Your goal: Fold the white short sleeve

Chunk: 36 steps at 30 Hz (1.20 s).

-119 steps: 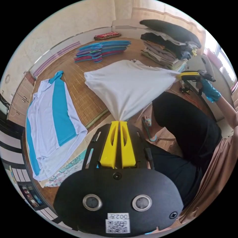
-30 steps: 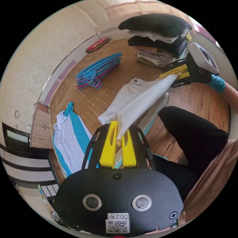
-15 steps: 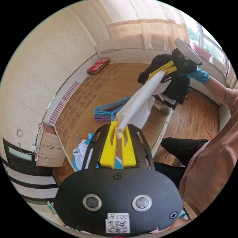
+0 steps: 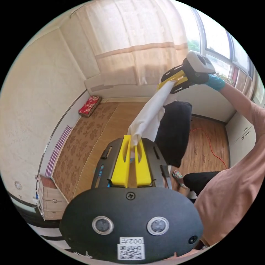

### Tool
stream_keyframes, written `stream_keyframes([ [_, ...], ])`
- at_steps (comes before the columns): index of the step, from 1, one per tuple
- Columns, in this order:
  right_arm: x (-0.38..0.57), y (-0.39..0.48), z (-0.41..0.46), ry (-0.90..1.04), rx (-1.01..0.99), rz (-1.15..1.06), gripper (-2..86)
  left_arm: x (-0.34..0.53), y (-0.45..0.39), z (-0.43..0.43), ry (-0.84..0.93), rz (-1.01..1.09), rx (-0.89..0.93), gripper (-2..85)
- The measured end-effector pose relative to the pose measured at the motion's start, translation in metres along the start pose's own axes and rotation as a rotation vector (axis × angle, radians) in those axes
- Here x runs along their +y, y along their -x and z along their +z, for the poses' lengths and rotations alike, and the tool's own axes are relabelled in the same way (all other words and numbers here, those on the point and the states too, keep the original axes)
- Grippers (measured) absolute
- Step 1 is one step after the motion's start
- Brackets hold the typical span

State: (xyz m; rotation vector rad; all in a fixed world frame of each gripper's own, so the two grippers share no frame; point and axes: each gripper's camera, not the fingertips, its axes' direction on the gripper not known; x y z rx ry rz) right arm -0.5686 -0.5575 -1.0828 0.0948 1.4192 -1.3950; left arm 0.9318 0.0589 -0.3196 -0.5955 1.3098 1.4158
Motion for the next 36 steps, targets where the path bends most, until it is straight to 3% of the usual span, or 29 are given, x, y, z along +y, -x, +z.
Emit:
stream_keyframes([
  [13,0.137,-0.131,0.065,0.076,0.223,0.083,1.9,-0.164,-0.024,0.061,-0.068,-0.056,0.04,-1.0],
  [16,0.179,-0.123,0.091,0.142,0.188,0.062,2.9,-0.175,-0.054,0.096,-0.045,-0.012,0.099,-1.0],
  [22,0.259,-0.06,0.16,0.39,-0.1,0.043,5.0,-0.159,-0.134,0.182,0.143,0.041,0.29,-0.9],
  [31,0.328,-0.089,0.127,0.277,-0.081,0.291,5.8,-0.175,-0.133,0.164,0.099,0.152,0.267,-0.9],
  [36,0.358,-0.076,0.127,0.309,-0.062,0.252,6.6,-0.168,-0.129,0.175,0.165,0.12,0.341,-0.9],
])
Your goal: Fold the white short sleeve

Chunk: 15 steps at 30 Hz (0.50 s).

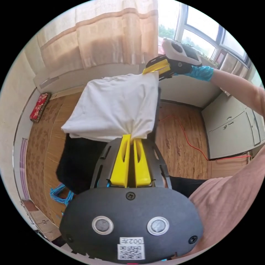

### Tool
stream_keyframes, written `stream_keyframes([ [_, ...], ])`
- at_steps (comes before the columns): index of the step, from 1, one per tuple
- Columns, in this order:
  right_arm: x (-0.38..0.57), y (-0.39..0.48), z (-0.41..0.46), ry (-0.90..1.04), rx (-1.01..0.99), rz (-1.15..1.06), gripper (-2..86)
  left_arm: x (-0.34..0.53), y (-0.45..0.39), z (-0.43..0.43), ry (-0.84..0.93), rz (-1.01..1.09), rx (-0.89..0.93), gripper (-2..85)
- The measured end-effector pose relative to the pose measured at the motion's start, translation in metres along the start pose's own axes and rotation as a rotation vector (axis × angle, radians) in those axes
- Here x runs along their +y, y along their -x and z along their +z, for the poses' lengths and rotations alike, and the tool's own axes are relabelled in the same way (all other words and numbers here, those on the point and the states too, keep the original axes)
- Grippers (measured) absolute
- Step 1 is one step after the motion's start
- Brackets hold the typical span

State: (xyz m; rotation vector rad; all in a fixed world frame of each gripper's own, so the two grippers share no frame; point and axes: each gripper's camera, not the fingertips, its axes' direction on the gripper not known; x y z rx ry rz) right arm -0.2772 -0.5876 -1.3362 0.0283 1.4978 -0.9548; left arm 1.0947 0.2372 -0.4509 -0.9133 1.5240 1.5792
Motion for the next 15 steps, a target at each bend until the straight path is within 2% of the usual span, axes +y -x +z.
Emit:
stream_keyframes([
  [8,0.045,-0.028,0.002,0.023,0.029,0.044,9.7,0.023,0.016,-0.014,0.069,-0.065,0.062,0.7],
  [12,0.078,-0.042,0.004,0.077,0.019,0.072,8.8,0.042,0.045,-0.032,0.059,-0.143,0.019,0.9],
  [15,0.104,-0.06,0.003,0.102,-0.015,0.172,8.7,0.045,0.08,-0.043,0.027,-0.246,-0.027,1.7],
])
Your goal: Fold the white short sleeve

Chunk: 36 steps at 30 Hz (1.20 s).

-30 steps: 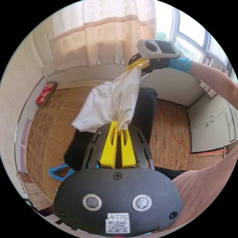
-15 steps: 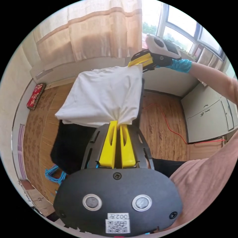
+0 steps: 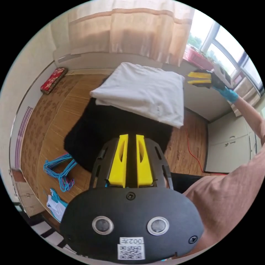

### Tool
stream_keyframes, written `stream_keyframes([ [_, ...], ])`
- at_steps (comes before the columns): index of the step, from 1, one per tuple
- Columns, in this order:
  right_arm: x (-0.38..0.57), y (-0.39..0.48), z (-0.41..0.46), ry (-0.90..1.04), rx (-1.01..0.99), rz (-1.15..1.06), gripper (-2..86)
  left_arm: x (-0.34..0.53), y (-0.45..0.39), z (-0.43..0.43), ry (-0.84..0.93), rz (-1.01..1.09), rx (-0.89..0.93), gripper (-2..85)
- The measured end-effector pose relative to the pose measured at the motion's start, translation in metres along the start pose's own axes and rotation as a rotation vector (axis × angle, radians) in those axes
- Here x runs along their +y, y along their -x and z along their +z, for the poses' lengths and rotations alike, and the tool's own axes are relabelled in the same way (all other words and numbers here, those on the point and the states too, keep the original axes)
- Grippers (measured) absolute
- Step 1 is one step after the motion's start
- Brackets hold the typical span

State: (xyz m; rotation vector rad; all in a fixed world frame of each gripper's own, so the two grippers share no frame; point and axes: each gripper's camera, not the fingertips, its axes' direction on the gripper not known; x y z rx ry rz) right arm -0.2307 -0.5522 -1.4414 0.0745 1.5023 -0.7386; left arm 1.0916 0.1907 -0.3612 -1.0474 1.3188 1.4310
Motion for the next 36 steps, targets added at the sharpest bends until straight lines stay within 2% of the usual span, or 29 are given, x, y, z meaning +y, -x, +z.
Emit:
stream_keyframes([
  [3,0.016,-0.029,-0.004,-0.047,-0.099,0.171,8.9,-0.016,0.034,-0.01,-0.077,-0.098,-0.016,2.7],
  [7,0.027,-0.072,0.004,-0.159,-0.347,0.426,11.6,-0.038,0.071,-0.007,-0.149,-0.245,-0.008,4.5],
  [13,0.024,-0.096,0.035,-0.146,-0.531,0.378,13.2,-0.056,0.108,0.013,-0.164,-0.399,0.123,4.7],
  [16,0.017,-0.098,0.055,-0.098,-0.619,0.316,9.6,-0.057,0.114,0.023,-0.144,-0.403,0.132,1.3],
  [20,0.011,-0.093,0.063,-0.077,-0.539,0.209,1.1,-0.057,0.116,0.026,-0.129,-0.353,0.124,-1.2],
  [22,0.011,-0.095,0.062,-0.095,-0.519,0.201,0.0,-0.055,0.116,0.022,-0.139,-0.339,0.105,-1.2],
  [27,0.01,-0.09,0.059,-0.098,-0.369,0.151,-0.8,-0.045,0.118,0.02,-0.117,-0.328,0.058,-1.0],
  [31,0.002,-0.069,0.069,-0.056,-0.247,0.094,-0.9,-0.04,0.123,0.027,-0.093,-0.345,0.097,-1.2],
  [36,0.001,-0.061,0.081,-0.006,-0.215,0.164,-0.9,-0.027,0.132,0.023,-0.086,-0.359,0.1,-1.4],
])
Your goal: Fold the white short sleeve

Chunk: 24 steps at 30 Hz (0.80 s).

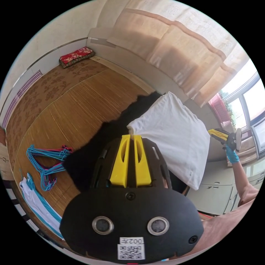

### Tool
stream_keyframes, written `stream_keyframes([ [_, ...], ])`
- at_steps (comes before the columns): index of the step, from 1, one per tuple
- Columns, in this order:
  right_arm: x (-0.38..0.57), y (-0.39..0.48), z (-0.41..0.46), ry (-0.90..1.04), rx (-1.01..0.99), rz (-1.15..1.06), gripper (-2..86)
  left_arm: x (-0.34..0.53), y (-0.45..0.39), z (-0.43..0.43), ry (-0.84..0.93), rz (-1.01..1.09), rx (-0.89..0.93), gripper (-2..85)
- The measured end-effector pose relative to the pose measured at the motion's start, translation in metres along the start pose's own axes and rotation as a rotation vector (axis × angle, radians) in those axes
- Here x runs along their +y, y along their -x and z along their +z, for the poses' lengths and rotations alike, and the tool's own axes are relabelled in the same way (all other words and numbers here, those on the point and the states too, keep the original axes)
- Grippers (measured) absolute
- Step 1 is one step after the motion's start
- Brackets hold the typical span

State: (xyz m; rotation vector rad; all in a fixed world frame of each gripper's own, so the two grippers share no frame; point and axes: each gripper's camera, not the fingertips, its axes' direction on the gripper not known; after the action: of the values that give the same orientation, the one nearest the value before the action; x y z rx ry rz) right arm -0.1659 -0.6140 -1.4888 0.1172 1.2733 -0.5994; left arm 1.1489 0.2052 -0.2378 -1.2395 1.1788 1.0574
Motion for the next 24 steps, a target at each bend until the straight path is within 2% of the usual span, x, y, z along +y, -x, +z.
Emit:
stream_keyframes([
  [7,0.005,0.01,-0.027,-0.105,-0.066,0.163,-0.7,0.032,0.021,-0.024,-0.024,-0.026,-0.059,-1.1],
  [12,-0.012,0.048,-0.058,-0.229,-0.127,0.178,-0.5,0.076,0.021,-0.053,-0.051,-0.005,-0.202,-1.3],
  [17,-0.047,0.118,-0.081,-0.326,-0.266,0.124,-0.2,0.123,0.028,-0.078,-0.09,-0.023,-0.226,-1.6],
  [24,-0.088,0.233,-0.105,-0.398,-0.36,0.033,0.0,0.2,0.062,-0.108,-0.103,-0.028,-0.276,-1.6],
])
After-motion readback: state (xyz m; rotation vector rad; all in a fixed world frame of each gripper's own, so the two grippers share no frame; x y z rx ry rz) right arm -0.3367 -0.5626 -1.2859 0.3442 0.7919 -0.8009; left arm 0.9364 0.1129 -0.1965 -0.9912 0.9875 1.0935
